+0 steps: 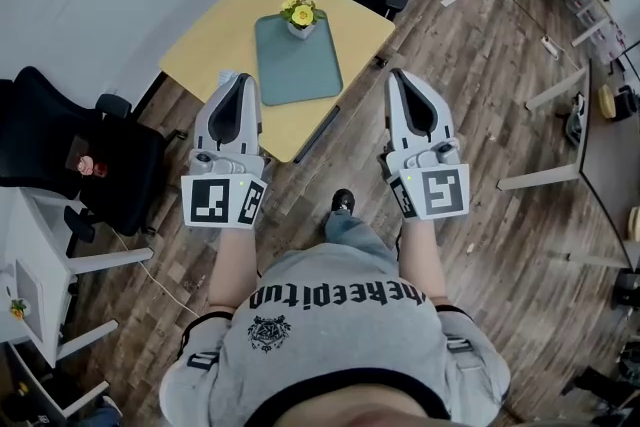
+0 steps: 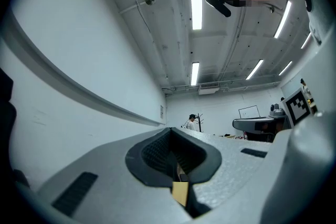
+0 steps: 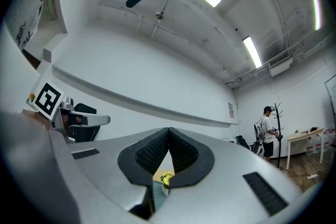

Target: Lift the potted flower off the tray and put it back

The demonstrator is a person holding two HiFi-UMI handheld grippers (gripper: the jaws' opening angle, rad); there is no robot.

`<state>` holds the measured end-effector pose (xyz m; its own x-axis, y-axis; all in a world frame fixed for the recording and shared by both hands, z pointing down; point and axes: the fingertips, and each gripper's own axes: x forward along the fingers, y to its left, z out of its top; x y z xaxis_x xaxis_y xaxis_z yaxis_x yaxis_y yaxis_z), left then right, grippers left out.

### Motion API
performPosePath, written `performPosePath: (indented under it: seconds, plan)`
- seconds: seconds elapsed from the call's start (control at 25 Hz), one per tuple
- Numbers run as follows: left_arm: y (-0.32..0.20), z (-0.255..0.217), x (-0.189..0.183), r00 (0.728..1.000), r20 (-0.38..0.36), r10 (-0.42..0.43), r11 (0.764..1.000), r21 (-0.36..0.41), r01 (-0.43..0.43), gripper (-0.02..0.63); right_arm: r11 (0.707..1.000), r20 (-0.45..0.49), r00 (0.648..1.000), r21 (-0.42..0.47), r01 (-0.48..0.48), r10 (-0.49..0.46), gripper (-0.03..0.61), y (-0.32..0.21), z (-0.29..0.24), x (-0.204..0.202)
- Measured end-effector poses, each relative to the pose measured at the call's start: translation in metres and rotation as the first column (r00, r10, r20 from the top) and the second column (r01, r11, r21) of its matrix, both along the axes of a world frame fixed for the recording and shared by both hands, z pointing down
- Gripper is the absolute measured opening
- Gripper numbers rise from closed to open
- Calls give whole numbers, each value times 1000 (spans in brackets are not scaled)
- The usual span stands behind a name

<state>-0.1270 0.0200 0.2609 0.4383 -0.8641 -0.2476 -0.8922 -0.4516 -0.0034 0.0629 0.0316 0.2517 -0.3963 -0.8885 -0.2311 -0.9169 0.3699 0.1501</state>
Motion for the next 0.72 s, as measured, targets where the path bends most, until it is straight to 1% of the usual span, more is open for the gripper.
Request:
performPosePath:
  seconds: [0.44, 0.72]
  plan:
    - [-75, -5, 42, 996, 21, -81, 997, 3, 81, 3, 996, 5, 996, 1, 85, -85, 3, -88, -3, 38]
    - [-111, -6, 55, 989, 32, -145, 989, 18, 145, 3, 989, 6, 989, 9, 148, -148, 3, -135, -1, 49]
